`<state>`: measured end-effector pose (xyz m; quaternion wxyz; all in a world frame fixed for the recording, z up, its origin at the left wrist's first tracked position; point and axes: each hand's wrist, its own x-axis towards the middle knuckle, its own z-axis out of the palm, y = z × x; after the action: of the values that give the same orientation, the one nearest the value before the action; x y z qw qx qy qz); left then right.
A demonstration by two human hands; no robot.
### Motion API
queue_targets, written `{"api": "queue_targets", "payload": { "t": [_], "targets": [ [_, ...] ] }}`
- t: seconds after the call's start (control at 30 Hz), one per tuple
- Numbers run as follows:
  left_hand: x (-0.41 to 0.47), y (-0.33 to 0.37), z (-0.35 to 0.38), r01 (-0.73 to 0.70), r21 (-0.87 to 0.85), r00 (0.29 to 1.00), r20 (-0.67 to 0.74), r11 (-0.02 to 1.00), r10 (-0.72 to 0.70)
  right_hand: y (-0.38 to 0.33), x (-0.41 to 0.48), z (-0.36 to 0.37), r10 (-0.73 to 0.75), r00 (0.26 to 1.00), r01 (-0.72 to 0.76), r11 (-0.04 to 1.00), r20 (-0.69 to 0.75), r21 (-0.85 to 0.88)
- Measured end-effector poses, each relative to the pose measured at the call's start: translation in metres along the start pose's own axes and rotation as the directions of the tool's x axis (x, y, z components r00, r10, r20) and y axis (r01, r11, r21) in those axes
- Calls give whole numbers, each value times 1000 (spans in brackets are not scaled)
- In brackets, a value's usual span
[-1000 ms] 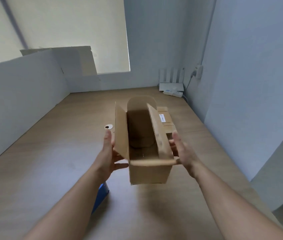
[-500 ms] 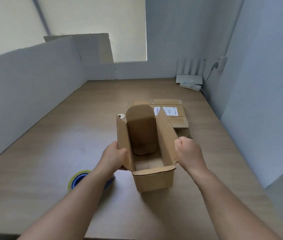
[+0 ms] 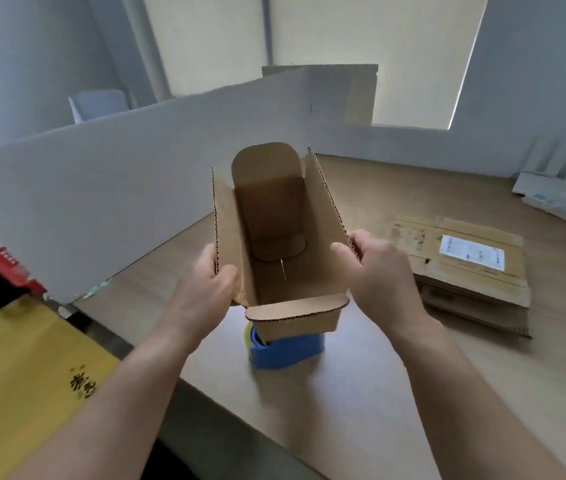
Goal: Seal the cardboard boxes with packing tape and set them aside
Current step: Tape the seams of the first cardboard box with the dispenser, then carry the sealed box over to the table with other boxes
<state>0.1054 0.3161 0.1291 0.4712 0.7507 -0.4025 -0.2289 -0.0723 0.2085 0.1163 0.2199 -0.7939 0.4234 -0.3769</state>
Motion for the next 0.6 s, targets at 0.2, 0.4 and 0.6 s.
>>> {"api": "queue_targets", "payload": {
  "t": [0.2,0.4,0.6],
  "targets": [
    [-14,-76,-94,115,124,963,-256,986,-80,-72,9,103,-168,955,181,983,243,-33],
    [-38,-153,-198,345,33,855,-424,938,-299,-157,-3,227,-230,854,199,973,467,117],
    [-43,-226,-283,482,-27,737,-529,876,-421,-226,-15,334,-278,711,206,961,646,187]
  ]
}}
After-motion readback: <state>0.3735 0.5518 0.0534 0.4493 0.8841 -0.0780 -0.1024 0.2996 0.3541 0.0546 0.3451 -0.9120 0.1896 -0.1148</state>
